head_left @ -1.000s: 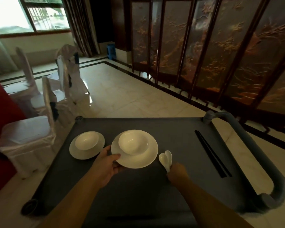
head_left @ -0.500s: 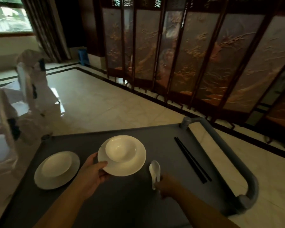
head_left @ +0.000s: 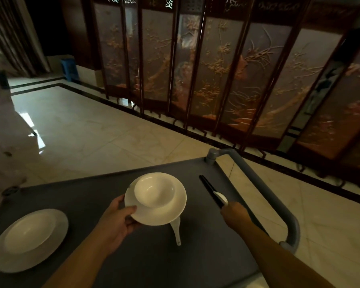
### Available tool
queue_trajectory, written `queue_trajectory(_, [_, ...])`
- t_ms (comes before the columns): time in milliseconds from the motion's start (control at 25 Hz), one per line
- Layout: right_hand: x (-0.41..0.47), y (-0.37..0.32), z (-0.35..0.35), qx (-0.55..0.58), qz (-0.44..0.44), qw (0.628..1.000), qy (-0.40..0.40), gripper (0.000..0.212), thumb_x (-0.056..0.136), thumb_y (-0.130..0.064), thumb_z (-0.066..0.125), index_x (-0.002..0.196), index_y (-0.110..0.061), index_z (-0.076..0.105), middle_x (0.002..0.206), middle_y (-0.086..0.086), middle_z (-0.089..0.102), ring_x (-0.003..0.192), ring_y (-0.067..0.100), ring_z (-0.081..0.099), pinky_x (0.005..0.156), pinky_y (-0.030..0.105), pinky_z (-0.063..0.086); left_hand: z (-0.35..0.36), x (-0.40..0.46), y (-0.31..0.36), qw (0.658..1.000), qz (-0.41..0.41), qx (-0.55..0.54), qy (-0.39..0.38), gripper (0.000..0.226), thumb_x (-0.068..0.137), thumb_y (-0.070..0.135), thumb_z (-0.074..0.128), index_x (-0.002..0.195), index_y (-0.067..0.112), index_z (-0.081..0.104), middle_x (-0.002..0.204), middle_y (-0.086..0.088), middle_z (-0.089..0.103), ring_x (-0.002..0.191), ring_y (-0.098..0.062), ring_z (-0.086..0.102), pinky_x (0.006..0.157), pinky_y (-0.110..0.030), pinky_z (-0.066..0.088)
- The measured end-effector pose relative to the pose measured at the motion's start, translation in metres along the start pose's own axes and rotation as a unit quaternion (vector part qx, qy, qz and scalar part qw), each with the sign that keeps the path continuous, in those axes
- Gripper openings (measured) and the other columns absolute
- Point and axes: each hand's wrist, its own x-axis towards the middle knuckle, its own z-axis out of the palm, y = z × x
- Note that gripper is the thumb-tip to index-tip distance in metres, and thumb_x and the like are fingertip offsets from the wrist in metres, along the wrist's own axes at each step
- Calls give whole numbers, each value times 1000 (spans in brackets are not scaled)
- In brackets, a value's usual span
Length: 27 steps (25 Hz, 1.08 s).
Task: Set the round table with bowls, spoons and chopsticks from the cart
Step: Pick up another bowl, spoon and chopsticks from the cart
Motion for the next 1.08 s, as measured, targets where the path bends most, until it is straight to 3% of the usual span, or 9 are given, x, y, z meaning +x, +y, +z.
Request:
queue_trajectory(240, [29, 31, -8, -29, -29, 999, -28, 21, 93, -12, 62, 111, -1, 65, 81, 12, 67, 72, 27, 70, 63, 36, 62, 10, -9, -21, 999, 0, -18, 44, 85, 73, 8, 72, 147, 35, 40, 131, -15, 59, 109, -40, 68, 70, -49, 63])
queue_trajectory(360, [44, 41, -6, -49, -46, 997, -36, 30, 91, -18, 68, 116, -1, 66, 83, 6, 65, 65, 19, 64, 46, 24, 50, 17, -14, -30, 998, -2, -30, 64, 84, 72, 7, 71, 146, 35, 41, 132, -15, 58, 111, -41, 66, 69, -50, 63])
queue_trajectory(480, [58, 49, -6, -53, -48, 997, -39, 32, 91, -23, 68, 117, -4, 66, 75, 0, 60, 59, 14, 59, 43, 20, 43, 24, -16, -37, 997, 8, -33, 76, 72, 84, 3, 66, 145, 33, 42, 132, -14, 57, 112, -40, 64, 68, -49, 63])
queue_trajectory(640, [69, 56, -2, -60, -51, 996, -33, 31, 93, -28, 66, 115, -7, 65, 70, -4, 53, 60, 9, 55, 54, 23, 47, 33, -19, -38, 996, 20, -33, 86, 63, 87, 3, 65, 139, 34, 46, 131, -13, 58, 112, -39, 64, 65, -47, 64])
queue_trajectory(920, [74, 49, 1, -67, -58, 995, -56, 35, 90, -24, 70, 120, -7, 64, 88, 5, 66, 77, 21, 69, 67, 32, 61, 38, -25, -35, 996, 34, -28, 84, 63, 90, 3, 63, 143, 33, 45, 133, -14, 58, 114, -39, 64, 69, -48, 63])
queue_trajectory(1080, [75, 44, 5, -72, -51, 994, -69, 39, 87, -25, 74, 120, -10, 63, 84, 0, 63, 75, 16, 65, 64, 27, 54, 36, -28, -29, 995, 38, -35, 83, 62, 90, 2, 63, 141, 33, 46, 132, -14, 58, 113, -40, 64, 66, -48, 64])
